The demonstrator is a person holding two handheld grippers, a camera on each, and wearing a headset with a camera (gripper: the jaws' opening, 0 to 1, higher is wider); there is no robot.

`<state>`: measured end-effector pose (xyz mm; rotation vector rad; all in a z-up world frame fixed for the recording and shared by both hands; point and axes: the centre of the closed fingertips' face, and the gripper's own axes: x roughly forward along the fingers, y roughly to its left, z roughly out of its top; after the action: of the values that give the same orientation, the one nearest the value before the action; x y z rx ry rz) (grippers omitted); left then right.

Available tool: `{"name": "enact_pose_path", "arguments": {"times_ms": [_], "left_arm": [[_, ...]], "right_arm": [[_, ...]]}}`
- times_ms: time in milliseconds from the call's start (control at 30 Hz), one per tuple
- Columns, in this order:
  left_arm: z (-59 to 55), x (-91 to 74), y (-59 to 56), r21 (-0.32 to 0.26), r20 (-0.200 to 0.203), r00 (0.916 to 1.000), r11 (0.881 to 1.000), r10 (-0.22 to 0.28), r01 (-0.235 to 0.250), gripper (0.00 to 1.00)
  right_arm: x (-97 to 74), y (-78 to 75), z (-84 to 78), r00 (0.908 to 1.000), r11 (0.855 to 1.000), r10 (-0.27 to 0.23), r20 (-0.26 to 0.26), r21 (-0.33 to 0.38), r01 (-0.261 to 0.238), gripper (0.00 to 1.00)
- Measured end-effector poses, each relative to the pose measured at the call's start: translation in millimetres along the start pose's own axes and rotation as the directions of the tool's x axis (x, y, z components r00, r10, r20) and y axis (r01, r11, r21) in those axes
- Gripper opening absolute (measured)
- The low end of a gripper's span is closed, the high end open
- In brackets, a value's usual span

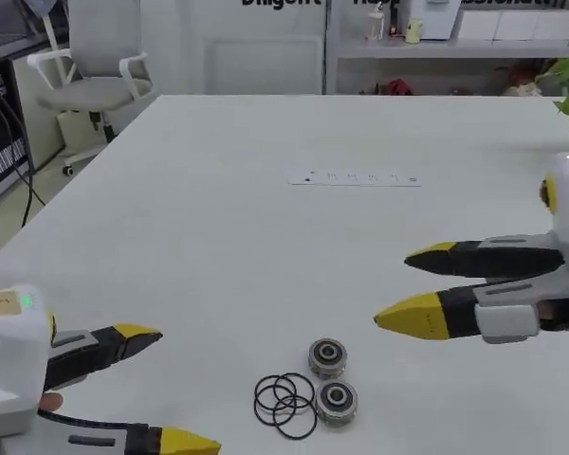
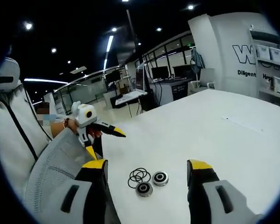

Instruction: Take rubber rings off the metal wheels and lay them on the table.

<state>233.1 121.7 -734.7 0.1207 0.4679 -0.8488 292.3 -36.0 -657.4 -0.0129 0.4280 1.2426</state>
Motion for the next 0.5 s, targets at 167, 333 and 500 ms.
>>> {"name": "enact_pose_path", "arguments": {"times_ms": [167, 333, 500], "left_arm": [[1.7, -3.3, 5.0, -0.009, 0.015, 0.9999, 1.000, 0.006, -0.006, 0.88], [-0.4, -6.1, 11.9, -0.021, 0.017, 0.9997, 1.000, 0.020, -0.020, 0.92], [-0.3, -7.0, 12.9, -0.025, 0.022, 0.9997, 1.000, 0.013, -0.012, 0.95]], "right_arm": [[-27.6, -6.4, 2.2, 0.9965, 0.999, -0.038, 0.075, 0.032, 0.036, 0.69], [-48.1, -19.7, -13.9, 0.9911, 0.992, -0.114, 0.070, 0.060, 0.110, 0.71], [-62.0, -30.4, -36.2, 0.9830, 0.979, -0.178, 0.044, 0.105, 0.173, 0.74]]}}
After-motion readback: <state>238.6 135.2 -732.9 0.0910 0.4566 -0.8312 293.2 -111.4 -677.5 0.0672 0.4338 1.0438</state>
